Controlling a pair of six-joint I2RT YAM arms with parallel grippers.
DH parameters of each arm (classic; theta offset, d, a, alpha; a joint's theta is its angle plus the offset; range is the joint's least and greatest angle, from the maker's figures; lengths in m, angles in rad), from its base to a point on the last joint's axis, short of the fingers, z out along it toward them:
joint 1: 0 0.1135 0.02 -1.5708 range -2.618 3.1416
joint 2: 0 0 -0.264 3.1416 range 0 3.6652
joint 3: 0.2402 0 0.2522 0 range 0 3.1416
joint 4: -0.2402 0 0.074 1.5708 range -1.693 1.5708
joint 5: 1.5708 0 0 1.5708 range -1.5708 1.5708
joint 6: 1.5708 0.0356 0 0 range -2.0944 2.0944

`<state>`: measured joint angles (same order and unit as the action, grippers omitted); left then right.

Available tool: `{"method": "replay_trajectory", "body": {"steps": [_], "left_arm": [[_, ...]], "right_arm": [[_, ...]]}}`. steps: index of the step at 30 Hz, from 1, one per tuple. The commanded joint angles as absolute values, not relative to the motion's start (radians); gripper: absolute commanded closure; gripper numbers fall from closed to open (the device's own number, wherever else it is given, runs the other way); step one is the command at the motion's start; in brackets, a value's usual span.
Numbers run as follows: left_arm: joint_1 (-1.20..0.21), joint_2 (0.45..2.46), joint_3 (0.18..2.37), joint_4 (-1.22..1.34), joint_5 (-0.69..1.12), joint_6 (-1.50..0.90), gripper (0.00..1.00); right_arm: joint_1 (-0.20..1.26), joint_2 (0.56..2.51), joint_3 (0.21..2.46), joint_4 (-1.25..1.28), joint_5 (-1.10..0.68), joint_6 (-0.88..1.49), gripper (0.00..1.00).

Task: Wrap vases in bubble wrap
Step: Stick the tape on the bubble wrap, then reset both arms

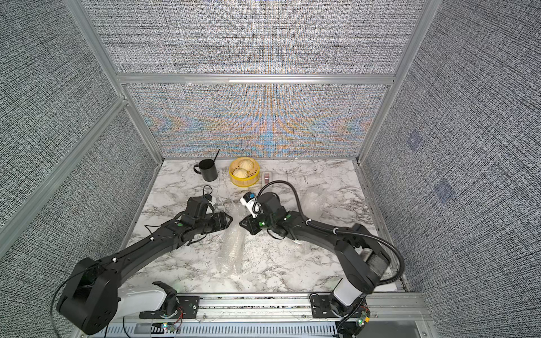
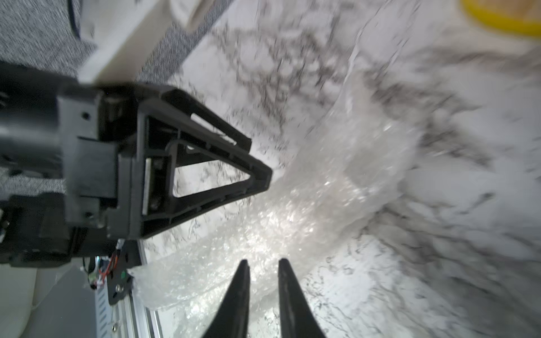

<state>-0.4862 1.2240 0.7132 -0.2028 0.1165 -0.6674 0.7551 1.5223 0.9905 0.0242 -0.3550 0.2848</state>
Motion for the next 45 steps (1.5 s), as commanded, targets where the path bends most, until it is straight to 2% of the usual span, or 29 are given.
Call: {"method": "replay_trajectory", "body": {"steps": [1,3,7,8,10,12,14,17,22,23,26,31,37,42,45], "left_arm": [[-0.461,1.144,0.779,-0.328,-0.213,-0.640,0.14],[-0.426,1.104,0.809,-0.389,-0.413,-0.639,0.02],[-0.341,1.109,0.764,-0.336,-0.790,-0.564,0.01],[-0.316,1.119,0.735,-0.283,-0.820,-0.521,0.01],[-0.272,1.146,0.667,-0.170,-0.861,-0.449,0.01],[-0.200,1.169,0.621,-0.055,-0.782,-0.408,0.01],[-0.168,1.185,0.642,-0.063,-0.750,-0.365,0.01],[-0.157,1.210,0.560,0.161,-0.718,-0.203,0.01],[-0.105,1.299,0.459,0.406,-0.569,-0.157,0.01],[-0.104,1.294,0.461,0.406,-0.520,-0.126,0.00],[-0.089,1.311,0.396,0.618,-0.418,-0.059,0.00],[-0.060,1.474,0.302,0.968,-0.249,-0.024,0.01],[-0.012,1.501,0.366,0.868,-0.183,-0.055,0.01],[-0.011,1.488,0.359,0.859,-0.177,-0.051,0.00],[-0.012,1.488,0.360,0.859,-0.175,-0.049,0.00]], "right_arm": [[0.723,1.391,1.059,-0.163,-0.113,0.250,0.60],[0.678,1.309,1.071,-0.259,0.082,0.232,0.46],[0.482,1.158,0.966,-0.292,0.435,0.211,0.23],[0.416,1.127,0.906,-0.245,0.499,0.216,0.16],[0.253,1.096,0.821,-0.211,0.479,0.257,0.07],[0.145,1.093,0.726,-0.135,0.512,0.245,0.01],[0.078,1.118,0.611,0.021,0.510,0.188,0.01],[0.016,1.164,0.529,0.121,0.452,0.141,0.01],[-0.011,1.293,0.436,0.428,0.222,0.062,0.01],[-0.012,1.302,0.454,0.411,0.211,0.059,0.01],[-0.020,1.329,0.414,0.576,0.084,0.005,0.01],[-0.023,1.361,0.466,0.515,-0.024,-0.031,0.01],[-0.011,1.328,0.377,0.676,-0.072,-0.029,0.01],[-0.001,1.458,0.335,0.897,-0.109,-0.031,0.01],[0.005,1.478,0.325,0.913,-0.091,-0.033,0.01]]}}
